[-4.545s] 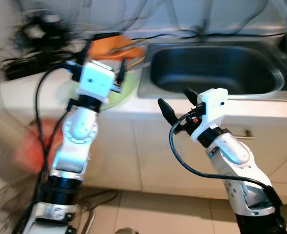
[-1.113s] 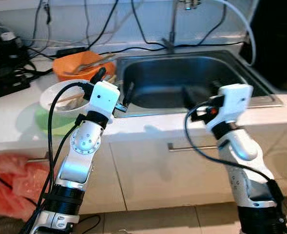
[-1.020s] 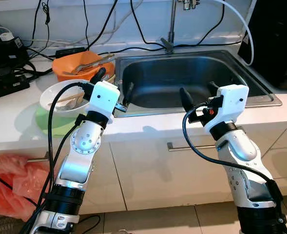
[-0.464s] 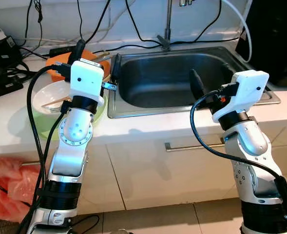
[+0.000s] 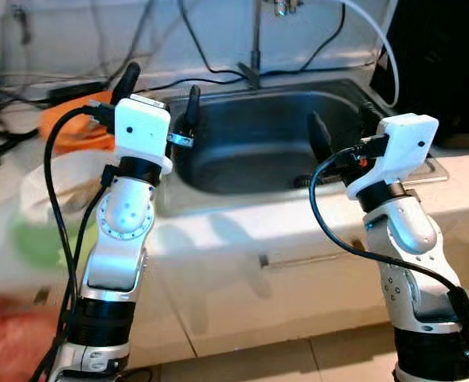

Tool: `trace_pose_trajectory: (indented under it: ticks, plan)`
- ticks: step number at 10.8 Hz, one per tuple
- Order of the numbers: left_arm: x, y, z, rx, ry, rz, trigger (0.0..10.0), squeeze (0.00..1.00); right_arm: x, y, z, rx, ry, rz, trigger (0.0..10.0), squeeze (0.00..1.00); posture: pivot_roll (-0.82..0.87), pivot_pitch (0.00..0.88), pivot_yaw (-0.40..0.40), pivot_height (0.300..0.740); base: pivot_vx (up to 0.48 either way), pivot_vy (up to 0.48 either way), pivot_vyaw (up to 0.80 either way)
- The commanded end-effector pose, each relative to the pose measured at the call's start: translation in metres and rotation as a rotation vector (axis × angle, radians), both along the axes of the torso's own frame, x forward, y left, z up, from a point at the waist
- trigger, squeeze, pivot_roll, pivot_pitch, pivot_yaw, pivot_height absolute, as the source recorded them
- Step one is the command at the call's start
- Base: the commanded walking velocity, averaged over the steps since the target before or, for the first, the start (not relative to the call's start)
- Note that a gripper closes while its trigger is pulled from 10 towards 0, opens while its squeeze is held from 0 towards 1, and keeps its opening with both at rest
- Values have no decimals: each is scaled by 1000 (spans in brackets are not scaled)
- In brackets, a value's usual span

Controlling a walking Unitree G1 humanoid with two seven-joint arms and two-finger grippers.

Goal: Kitchen organization

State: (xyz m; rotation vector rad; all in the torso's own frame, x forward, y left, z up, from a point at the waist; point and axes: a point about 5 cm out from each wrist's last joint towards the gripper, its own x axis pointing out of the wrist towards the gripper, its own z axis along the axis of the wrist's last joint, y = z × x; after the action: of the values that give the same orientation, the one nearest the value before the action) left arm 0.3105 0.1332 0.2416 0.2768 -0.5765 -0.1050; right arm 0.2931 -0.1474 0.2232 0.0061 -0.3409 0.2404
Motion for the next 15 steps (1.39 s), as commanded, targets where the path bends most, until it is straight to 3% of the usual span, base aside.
trace_pose_trajectory:
  ticks: [1, 9, 11, 15]
  plan:
    - [-1, 0, 3, -6, -5, -2, 10000, 0, -1, 0, 1, -14, -9, -2, 10000, 0, 61, 5, 63, 740, 270, 0, 0]
    - [1, 0, 0, 16, -4, 25, 10000, 0, -1, 1, -3, -9, 7, -2, 10000, 0, 62, 9, 68, 740, 0, 0, 0]
    - [1, 0, -5, 23, 10, 28, 10000, 0, 0, 2, -3, -34, 6, -12, 10000, 0, 62, 8, 68, 740, 0, 0, 800]
    - [3, 6, -51, 57, 149, 31, 10000, 0, -1, 1, -16, -17, 42, -21, 10000, 0, 50, 0, 85, 740, 0, 0, 159]
